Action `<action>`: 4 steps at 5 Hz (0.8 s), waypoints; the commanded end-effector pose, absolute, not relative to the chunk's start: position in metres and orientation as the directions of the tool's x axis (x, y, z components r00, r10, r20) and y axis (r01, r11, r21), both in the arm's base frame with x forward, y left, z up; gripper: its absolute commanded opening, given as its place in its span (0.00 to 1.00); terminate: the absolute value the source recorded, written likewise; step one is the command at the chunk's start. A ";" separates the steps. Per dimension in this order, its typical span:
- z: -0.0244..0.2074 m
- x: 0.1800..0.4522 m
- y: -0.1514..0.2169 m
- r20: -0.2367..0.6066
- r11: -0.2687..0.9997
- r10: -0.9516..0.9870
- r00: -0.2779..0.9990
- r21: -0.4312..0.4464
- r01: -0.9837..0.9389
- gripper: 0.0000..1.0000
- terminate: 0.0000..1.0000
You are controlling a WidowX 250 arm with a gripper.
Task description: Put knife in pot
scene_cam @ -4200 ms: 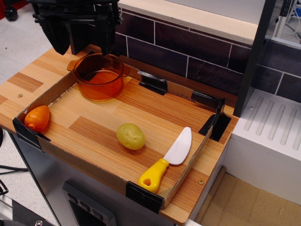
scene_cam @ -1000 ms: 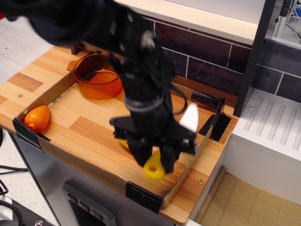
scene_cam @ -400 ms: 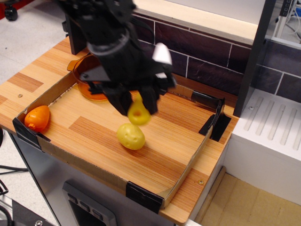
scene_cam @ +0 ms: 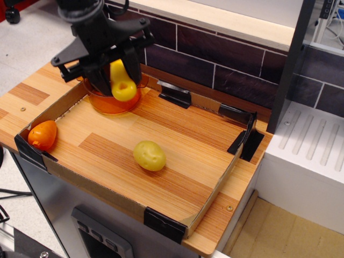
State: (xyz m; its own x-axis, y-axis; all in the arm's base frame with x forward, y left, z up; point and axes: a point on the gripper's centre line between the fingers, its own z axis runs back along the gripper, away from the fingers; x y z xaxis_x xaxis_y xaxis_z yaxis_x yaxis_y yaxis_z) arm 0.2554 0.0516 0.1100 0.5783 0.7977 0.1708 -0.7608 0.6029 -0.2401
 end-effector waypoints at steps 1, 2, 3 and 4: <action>0.117 0.278 0.085 0.175 0.389 0.920 0.352 -0.286 -0.876 0.00 0.00; 0.106 0.285 0.097 0.192 0.351 0.933 0.304 -0.300 -0.887 0.00 0.00; 0.095 0.292 0.108 0.212 0.292 0.949 0.232 -0.317 -0.903 0.00 0.00; 0.090 0.299 0.117 0.240 0.272 0.950 0.199 -0.324 -0.906 0.00 0.00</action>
